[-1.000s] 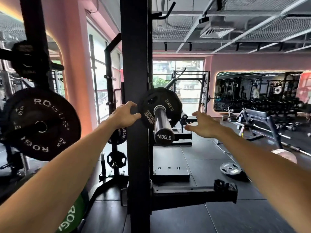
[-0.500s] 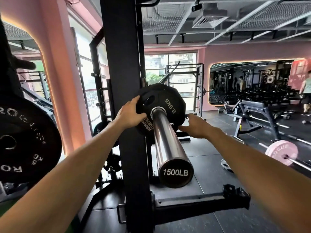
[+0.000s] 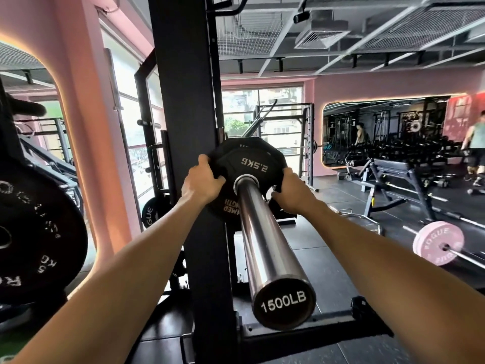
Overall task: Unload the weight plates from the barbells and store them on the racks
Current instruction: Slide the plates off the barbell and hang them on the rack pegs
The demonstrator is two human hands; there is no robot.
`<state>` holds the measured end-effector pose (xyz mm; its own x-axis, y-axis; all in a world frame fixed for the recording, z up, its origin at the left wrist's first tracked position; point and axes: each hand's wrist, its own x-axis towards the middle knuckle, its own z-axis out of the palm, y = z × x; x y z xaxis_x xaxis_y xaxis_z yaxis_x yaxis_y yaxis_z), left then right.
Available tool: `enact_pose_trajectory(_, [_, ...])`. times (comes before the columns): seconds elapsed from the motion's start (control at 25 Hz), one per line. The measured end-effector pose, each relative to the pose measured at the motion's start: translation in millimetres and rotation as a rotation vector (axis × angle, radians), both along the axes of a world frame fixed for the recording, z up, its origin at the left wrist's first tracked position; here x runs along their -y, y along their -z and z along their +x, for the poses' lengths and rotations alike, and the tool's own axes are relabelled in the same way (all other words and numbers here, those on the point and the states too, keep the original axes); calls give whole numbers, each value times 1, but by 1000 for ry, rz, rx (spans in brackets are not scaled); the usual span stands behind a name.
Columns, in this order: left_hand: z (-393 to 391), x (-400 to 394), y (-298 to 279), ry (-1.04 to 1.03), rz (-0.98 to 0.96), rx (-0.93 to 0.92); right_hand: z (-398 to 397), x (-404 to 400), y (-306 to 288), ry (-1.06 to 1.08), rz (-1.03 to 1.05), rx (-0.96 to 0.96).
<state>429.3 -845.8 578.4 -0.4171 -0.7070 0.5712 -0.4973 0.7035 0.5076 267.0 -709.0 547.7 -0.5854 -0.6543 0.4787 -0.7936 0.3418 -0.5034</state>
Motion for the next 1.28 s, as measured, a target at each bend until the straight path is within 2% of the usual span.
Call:
enact_pose_trajectory(0.08, [-4, 4, -4, -34, -99, 85, -2, 13, 3, 57, 25, -11])
enact_pose_trajectory(0.16, [-6, 6, -6, -67, -165, 168, -4, 24, 7, 90, -35, -12])
enact_pose_trajectory(0.28, [-7, 6, -3, -76, -158, 194, -8, 30, 8, 113, -123, -12])
enact_pose_trajectory(0.52, [12, -9, 2, -92, -120, 214, 3, 11, 1, 40, -115, 12])
enact_pose_trajectory(0.76, [45, -48, 8, -51, -81, 159, 34, -50, -12, 74, 24, -57])
enact_pose_trajectory(0.88, [74, -81, 10, -46, -123, 142, 64, -86, -11, 78, 39, -103])
enact_pose_trajectory(1.28, [188, -231, 10, -47, -241, 122, 173, -237, -11, -14, 33, -71])
